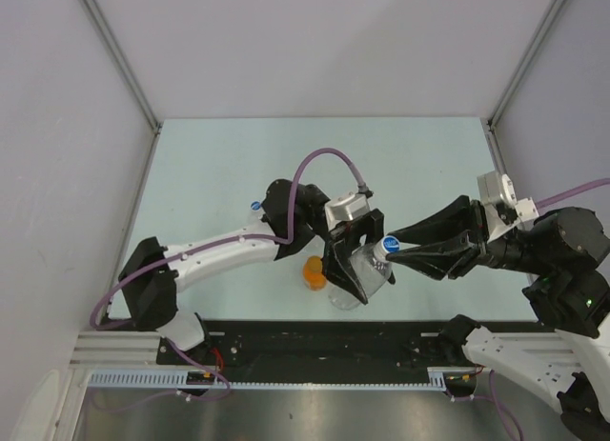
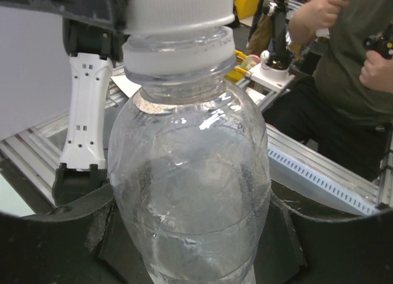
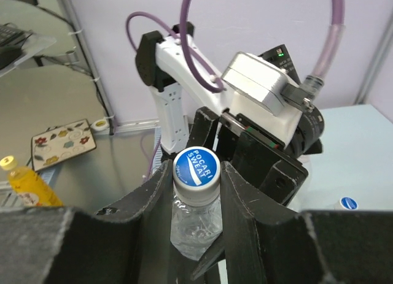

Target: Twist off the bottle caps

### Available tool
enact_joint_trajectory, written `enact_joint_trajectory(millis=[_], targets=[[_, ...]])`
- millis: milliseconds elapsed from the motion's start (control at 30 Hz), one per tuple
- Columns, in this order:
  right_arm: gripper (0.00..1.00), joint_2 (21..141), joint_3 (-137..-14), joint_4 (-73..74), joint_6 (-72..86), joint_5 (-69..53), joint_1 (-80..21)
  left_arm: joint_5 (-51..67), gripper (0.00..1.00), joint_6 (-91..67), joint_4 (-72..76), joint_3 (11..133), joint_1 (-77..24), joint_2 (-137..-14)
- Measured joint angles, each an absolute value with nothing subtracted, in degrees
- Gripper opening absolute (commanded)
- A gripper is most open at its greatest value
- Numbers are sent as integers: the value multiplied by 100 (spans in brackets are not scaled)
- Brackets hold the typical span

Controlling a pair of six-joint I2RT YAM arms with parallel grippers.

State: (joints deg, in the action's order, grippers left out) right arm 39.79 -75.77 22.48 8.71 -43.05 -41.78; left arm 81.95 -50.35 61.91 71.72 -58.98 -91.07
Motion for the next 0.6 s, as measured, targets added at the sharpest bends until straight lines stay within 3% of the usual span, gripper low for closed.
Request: enact_joint_trajectory(millis=[200,367,467,600], targets=[[11,3979,-7594,2370,895,-3879,-4176,7725,0,-3124,3651,7133,-5804,-8508],[20,3988,-7594,2477,897,-3793,-4176,7435,0,-2141,2357,7196,-5800,-8278],[38,3997,-7594,2565,893,-3778,-4176,7360,0,-1859,2029,7199,-5800,-8230],[50,4023,-7594,2620,891,-3769,-4176,7244,0,-1573,1664,7201,-5791,-8169]])
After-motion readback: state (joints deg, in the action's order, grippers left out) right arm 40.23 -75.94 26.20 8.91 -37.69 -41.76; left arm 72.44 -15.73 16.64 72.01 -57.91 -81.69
